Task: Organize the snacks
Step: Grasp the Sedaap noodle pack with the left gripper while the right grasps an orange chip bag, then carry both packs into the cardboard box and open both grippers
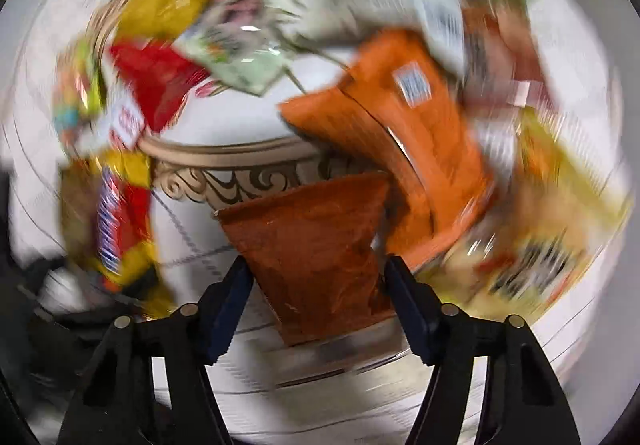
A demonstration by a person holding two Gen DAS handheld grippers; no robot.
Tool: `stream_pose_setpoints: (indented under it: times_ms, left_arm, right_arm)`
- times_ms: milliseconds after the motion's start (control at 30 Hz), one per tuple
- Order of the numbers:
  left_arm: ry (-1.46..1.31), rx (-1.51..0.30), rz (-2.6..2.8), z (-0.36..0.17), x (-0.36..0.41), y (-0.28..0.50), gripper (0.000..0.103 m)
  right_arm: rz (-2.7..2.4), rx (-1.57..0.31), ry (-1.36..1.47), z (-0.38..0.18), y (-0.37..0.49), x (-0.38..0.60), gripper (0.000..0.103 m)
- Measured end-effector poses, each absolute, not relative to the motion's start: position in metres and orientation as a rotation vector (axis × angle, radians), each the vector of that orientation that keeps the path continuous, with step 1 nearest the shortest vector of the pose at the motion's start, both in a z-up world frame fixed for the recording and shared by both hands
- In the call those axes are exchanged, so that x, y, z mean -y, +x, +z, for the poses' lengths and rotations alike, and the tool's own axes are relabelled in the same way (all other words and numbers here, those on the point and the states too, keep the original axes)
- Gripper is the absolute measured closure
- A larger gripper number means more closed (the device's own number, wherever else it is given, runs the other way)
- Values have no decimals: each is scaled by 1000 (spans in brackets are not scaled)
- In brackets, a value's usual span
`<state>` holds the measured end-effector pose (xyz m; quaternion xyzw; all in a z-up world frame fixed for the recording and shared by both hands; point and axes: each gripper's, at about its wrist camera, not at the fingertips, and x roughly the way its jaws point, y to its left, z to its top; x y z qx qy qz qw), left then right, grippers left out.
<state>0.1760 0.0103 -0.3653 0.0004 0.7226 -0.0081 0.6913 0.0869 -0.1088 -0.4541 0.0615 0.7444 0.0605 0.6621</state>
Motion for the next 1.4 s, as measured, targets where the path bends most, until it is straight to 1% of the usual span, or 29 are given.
stream_pose_setpoints:
  times_ms: [67, 133, 200, 233, 300, 433, 467, 500, 533, 600, 633, 733, 867, 933, 1033, 1100, 1233, 1300, 1333, 1367, 1400]
  left_arm:
    - [-5, -1617, -20, -368, -12, 178, 13]
    - [-12, -1618, -22, -365, -14, 180, 13]
    - [-10, -1610, -25, -366, -18, 180, 14]
    - [-8, -1601, -30, -357, -17, 172, 15]
    - [8, -1582, -34, -347, -19, 165, 18]
    - [47, -1536, -20, -335, -22, 154, 19]
    - [51, -1531, -17, -333, -23, 152, 19]
    - [59, -1526, -10, -332, -27, 149, 19]
    - [65, -1519, -8, -330, -29, 145, 19]
    - [77, -1505, -5, -327, -34, 139, 19]
    - [84, -1499, -5, -325, -35, 135, 19]
    - [86, -1488, -20, -318, -40, 126, 19]
    - [70, -1457, -52, -308, -48, 117, 19]
    - [72, -1428, -65, -301, -54, 116, 19]
    - [47, -1381, -99, -273, -59, 114, 19]
    - [19, -1349, -128, -269, -63, 103, 19]
    - [-17, -1288, -204, -259, -59, 92, 19]
    - [-31, -1252, -255, -256, -54, 99, 19]
    - [-36, -1240, -272, -261, -55, 106, 19]
    - [-40, -1233, -284, -272, -58, 114, 19]
    - [-41, -1228, -292, -263, -52, 135, 19]
  right_arm:
    - [136, -1738, 361, -463, 86, 126, 37]
    - [141, -1733, 434, -466, 87, 133, 36]
    - [143, -1714, 343, -464, 91, 129, 31]
    - [135, -1702, 286, -464, 90, 123, 26]
    - [133, -1686, 211, -464, 91, 115, 26]
    - [110, -1669, 88, -473, 93, 101, 26]
    - [98, -1658, 59, -474, 93, 99, 28]
    - [89, -1644, 47, -474, 91, 99, 32]
    - [79, -1630, 49, -474, 91, 101, 38]
    - [60, -1617, 75, -475, 91, 105, 42]
    - [50, -1612, 92, -475, 88, 109, 46]
    - [36, -1588, 157, -468, 85, 123, 49]
    - [32, -1552, 220, -453, 81, 131, 50]
    - [38, -1536, 275, -438, 76, 149, 50]
    - [64, -1486, 369, -412, 70, 161, 50]
    - [81, -1442, 403, -388, 70, 171, 50]
    - [119, -1341, 455, -321, 52, 183, 50]
    - [130, -1292, 457, -301, 56, 173, 50]
    - [137, -1262, 460, -276, 58, 161, 50]
    - [145, -1241, 466, -264, 73, 168, 50]
    - [146, -1220, 466, -255, 87, 173, 50]
